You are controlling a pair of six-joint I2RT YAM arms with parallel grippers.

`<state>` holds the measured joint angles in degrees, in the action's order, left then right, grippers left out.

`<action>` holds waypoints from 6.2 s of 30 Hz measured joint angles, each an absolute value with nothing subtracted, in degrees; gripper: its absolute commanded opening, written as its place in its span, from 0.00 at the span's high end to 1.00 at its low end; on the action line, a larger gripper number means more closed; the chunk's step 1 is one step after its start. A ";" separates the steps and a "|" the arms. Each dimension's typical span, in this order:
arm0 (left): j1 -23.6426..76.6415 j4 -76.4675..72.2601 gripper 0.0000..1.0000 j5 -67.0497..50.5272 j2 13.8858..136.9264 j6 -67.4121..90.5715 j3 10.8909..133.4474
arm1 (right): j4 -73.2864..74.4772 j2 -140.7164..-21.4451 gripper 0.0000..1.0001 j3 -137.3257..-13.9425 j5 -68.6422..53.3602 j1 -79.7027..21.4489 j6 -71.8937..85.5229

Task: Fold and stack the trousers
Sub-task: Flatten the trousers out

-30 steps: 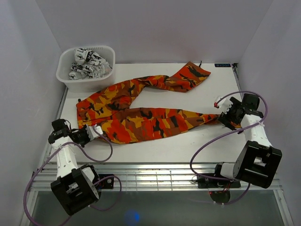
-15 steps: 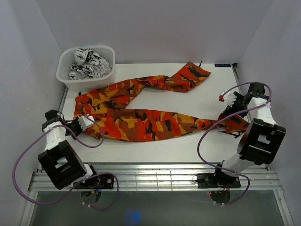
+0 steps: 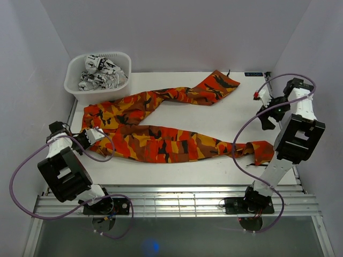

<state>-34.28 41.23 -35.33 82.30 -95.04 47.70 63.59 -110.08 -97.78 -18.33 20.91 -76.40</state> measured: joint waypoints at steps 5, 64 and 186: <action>-34.28 40.51 1.00 -35.07 83.22 -94.80 47.72 | 68.14 -107.53 0.04 -83.46 -16.08 20.73 -79.57; -34.28 45.63 1.00 -44.88 93.86 -71.26 66.46 | 11.38 -68.07 0.92 -49.71 -21.04 27.77 -82.61; -33.01 31.88 0.83 -28.21 96.71 -48.07 55.46 | 38.46 -92.82 0.92 -81.14 -5.78 -2.46 -67.99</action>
<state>-33.01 31.88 -28.21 96.71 -48.07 55.46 38.46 -92.82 -81.14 -5.78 -2.46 -67.99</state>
